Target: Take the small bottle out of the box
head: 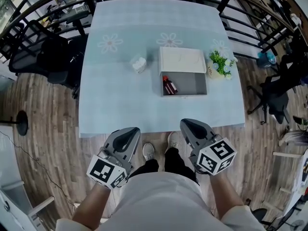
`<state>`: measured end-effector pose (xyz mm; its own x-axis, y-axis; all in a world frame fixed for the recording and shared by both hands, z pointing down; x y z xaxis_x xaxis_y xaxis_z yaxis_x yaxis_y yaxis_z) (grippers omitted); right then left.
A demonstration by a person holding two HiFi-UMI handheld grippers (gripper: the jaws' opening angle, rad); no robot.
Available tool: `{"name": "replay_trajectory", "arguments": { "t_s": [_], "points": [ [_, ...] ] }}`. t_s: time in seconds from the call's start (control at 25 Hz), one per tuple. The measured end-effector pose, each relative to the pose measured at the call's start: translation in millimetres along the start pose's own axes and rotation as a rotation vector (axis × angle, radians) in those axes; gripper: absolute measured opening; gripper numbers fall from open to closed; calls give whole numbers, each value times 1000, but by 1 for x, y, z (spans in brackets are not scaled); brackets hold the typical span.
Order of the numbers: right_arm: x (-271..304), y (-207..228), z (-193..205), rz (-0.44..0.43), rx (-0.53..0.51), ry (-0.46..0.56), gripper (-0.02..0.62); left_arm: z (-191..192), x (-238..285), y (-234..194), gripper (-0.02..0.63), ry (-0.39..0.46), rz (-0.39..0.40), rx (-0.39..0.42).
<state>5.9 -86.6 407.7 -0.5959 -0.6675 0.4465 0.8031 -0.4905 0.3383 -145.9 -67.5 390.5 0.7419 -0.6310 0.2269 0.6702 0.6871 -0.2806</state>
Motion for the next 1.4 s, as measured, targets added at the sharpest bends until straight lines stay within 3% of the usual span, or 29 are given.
{"name": "replay_trajectory", "arguments": {
  "t_s": [0.8, 1.4],
  "points": [
    [76, 100, -22, -99, -132, -153, 25, -11, 72, -11, 20, 21, -200, -65],
    [132, 163, -14, -149, -137, -266, 25, -16, 130, -25, 21, 5, -286, -87]
  ]
}}
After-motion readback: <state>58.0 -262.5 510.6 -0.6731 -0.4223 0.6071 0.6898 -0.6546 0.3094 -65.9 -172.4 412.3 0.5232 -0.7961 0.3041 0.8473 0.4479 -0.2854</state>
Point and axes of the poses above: the fingertips, and each gripper's own axes: x forward along the fingers, y to its right, z out of its underside, the point moved 1 cm from there along -x, backward along the fingers, and after that the axes turned 2 degrees about z, right-handed, at the moved point
